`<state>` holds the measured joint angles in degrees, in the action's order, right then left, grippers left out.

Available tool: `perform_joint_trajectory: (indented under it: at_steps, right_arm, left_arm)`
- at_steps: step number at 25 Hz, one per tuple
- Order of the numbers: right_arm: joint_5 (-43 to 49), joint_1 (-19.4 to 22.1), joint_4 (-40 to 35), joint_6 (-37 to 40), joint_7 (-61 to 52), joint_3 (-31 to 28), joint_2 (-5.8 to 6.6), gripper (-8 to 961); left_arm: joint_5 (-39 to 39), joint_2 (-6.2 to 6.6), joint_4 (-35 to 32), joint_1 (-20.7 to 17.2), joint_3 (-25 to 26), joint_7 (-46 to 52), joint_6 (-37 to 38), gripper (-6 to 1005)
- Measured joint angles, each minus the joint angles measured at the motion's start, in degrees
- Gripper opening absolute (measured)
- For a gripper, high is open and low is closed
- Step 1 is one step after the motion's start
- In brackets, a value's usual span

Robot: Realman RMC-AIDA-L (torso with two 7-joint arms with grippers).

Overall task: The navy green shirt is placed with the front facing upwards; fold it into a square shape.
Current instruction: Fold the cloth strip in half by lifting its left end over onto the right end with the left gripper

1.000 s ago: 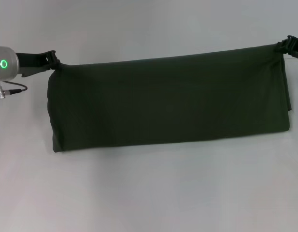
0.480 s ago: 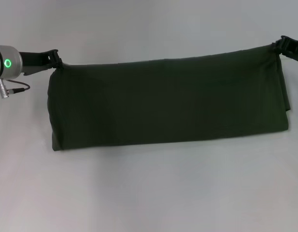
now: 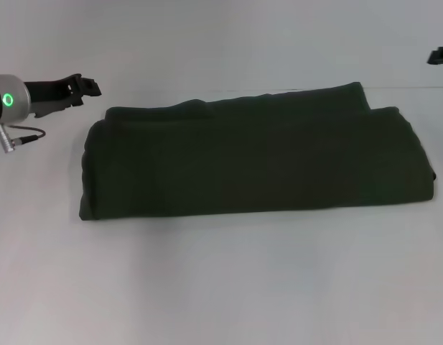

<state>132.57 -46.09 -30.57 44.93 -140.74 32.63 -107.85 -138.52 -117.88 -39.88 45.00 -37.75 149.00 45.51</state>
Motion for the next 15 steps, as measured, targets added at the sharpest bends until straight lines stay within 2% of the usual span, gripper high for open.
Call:
perform_joint_trajectory:
  at_steps: [2,5,7,8,10,13,15]
  right_arm:
    - [-1.30,1.56,-1.38,4.72,-0.41,-0.45,0.84,404]
    - [-6.95,4.99,-3.24,13.57,1.69,-0.95,1.46,472]
    - [-12.64,8.17,-3.80,20.56,4.79,-1.28,1.69,517]
    - [-17.36,11.24,-3.85,26.17,7.57,-1.57,1.81,540]
    - [-19.51,12.82,-3.85,28.89,8.90,-1.66,1.80,585]
    - [-24.01,17.22,-3.97,34.92,12.07,-2.35,0.78,653]
    - [-26.09,19.92,-3.66,38.19,14.53,-3.09,-0.36,746]
  left_arm:
    - [1.44,-0.29,-1.01,-1.03,-0.19,-0.35,1.19,352]
    - [5.44,-0.70,-3.28,-3.34,-0.24,-1.75,5.07,447]
    - [11.71,-0.76,-4.89,-6.06,0.03,-4.28,9.79,505]
    - [13.88,-0.73,-5.12,-6.85,0.05,-5.06,11.42,535]
    - [19.87,-0.52,-5.66,-9.46,0.07,-6.84,16.41,593]
    - [24.64,-0.25,-5.77,-12.77,0.78,-7.57,22.86,630]
    - [25.48,-0.22,-5.44,-14.52,3.53,-7.41,27.98,639]
